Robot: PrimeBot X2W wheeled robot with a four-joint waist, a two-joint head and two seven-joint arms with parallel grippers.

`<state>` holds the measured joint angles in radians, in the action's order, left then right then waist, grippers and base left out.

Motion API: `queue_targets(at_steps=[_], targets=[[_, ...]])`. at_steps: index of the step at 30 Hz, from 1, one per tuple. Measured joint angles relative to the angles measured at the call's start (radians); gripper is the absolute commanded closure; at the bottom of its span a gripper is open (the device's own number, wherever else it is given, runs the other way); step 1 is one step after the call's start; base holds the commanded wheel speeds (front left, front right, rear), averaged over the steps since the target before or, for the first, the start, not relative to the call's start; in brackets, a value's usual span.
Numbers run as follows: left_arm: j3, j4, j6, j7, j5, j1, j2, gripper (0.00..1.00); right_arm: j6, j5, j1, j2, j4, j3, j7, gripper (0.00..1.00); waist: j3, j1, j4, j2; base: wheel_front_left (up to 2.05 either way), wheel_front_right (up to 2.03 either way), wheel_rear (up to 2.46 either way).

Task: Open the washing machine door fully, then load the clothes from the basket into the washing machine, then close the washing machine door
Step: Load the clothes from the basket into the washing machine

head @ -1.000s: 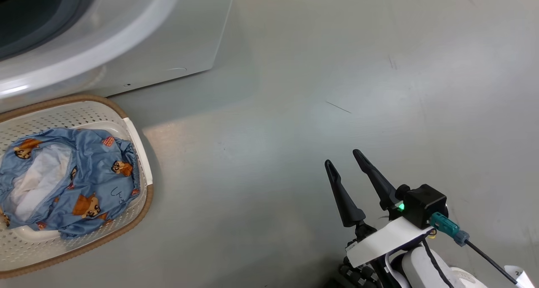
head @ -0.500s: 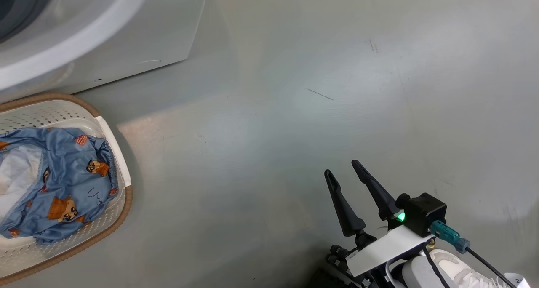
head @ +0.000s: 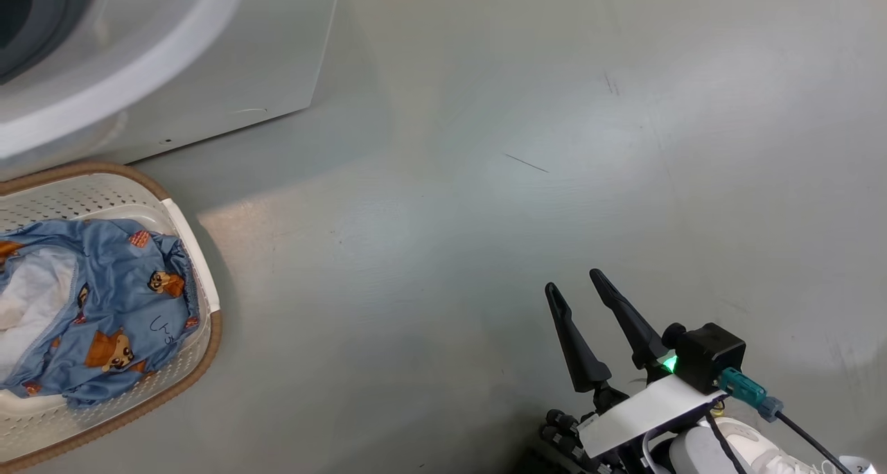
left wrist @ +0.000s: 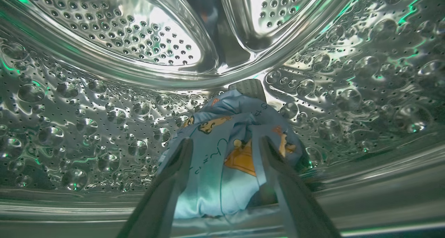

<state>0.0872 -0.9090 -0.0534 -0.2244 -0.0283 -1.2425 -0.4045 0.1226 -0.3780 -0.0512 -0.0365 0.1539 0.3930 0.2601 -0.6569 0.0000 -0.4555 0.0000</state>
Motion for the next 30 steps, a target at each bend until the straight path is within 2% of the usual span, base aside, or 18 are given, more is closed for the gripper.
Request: queue_targets(at_steps=[16, 21, 30], targets=[[-0.054, -0.084, -0.044, 0.147, -0.069, 0.034, 0.147, 0.00, 0.000, 0.012, -0.028, 0.001, 0.015, -0.048, 0.000, 0.00, 0.082, 0.0001, 0.086, 0.0000, 0.00, 0.00, 0.00], [-0.075, -0.105, -0.045, 0.195, -0.107, 0.070, 0.212, 0.00, 0.000, 0.021, -0.032, -0.001, 0.021, -0.071, 0.000, 0.00, 0.125, 0.0000, 0.122, 0.0000, 0.00, 0.00, 0.00], [-0.076, -0.147, -0.043, 0.279, -0.131, 0.155, 0.271, 0.00, 0.000, 0.035, -0.033, -0.020, 0.031, -0.094, 0.000, 0.00, 0.221, 0.0000, 0.184, 0.0000, 0.00, 0.00, 0.00]])
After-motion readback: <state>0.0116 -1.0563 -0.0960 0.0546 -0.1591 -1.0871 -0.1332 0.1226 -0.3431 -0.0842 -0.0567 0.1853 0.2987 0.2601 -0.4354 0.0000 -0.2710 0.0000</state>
